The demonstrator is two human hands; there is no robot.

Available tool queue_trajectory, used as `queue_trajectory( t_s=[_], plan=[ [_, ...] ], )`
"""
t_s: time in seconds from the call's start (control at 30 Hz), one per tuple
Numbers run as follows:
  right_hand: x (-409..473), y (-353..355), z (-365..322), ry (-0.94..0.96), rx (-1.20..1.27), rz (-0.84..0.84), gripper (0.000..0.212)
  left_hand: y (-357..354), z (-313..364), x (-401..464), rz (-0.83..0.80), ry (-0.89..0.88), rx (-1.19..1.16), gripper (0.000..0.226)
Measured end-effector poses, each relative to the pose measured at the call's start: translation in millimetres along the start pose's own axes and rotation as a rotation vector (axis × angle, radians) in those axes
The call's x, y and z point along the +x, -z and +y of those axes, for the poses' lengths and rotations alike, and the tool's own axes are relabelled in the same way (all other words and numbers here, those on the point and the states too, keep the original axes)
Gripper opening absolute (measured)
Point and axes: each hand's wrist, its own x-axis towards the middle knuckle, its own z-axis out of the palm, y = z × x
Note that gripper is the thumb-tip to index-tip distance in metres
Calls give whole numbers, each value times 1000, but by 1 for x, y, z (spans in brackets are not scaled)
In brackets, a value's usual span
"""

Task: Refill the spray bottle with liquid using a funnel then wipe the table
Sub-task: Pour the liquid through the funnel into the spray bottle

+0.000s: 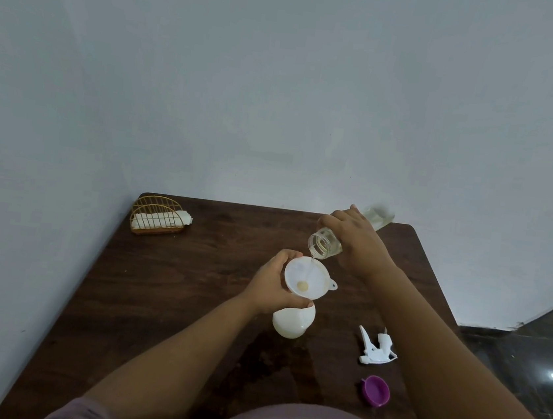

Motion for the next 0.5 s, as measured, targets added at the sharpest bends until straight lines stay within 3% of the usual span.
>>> queue_trajectory(
  t_s=[0.5],
  plan=[
    [0,2,-3,7,0,13,46,1,2,-1,-7,5,-7,79]
  ],
)
